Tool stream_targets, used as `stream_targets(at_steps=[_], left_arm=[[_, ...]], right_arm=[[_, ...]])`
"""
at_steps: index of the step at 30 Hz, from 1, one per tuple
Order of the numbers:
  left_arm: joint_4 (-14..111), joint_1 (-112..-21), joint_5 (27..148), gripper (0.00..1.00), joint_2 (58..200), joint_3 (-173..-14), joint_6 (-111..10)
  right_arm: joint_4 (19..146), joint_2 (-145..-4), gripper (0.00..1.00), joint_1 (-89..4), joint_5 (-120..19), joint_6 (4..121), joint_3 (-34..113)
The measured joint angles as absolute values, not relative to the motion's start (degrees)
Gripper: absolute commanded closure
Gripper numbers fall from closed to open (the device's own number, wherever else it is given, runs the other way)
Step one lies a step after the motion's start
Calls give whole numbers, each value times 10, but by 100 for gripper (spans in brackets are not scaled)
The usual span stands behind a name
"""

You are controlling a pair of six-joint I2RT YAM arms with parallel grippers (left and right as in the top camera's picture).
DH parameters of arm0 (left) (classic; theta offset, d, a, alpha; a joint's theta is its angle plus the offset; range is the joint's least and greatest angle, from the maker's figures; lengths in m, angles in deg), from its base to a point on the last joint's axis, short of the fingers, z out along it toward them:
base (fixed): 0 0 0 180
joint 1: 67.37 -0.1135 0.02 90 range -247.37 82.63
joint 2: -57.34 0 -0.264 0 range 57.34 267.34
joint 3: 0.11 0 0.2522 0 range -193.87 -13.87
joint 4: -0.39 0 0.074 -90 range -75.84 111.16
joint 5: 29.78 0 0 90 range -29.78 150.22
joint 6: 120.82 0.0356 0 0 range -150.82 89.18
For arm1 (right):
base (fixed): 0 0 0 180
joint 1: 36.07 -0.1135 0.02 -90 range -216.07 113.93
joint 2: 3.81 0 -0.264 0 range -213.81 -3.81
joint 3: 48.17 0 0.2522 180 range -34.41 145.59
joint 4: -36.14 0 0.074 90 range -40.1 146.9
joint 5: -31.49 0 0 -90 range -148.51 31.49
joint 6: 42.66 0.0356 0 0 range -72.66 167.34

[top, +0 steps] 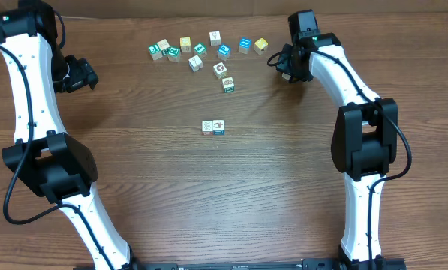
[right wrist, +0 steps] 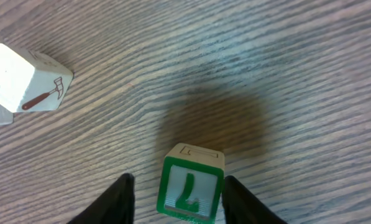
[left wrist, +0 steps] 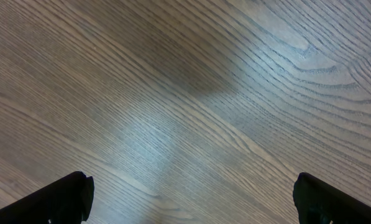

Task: Form a horizontal line
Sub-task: 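Lower the right gripper onto the green-lettered block and close it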

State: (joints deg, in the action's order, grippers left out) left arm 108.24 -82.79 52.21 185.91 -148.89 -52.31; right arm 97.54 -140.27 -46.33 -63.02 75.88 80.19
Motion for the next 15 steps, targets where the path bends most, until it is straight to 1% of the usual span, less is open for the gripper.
stream_targets(at_steps=[9,12,15], left_arm=[[1082,-828,522,0,1859,-1489,-523],[1082,-828,522,0,1859,-1489,-523],[1082,-828,522,1,1859,-1489,-523]], right_arm=[[969,-1403,57,-463,-642,758,775],[966,-1403,60,-463,-650,758,774],[964,-1403,66,-463,-654,758,774]])
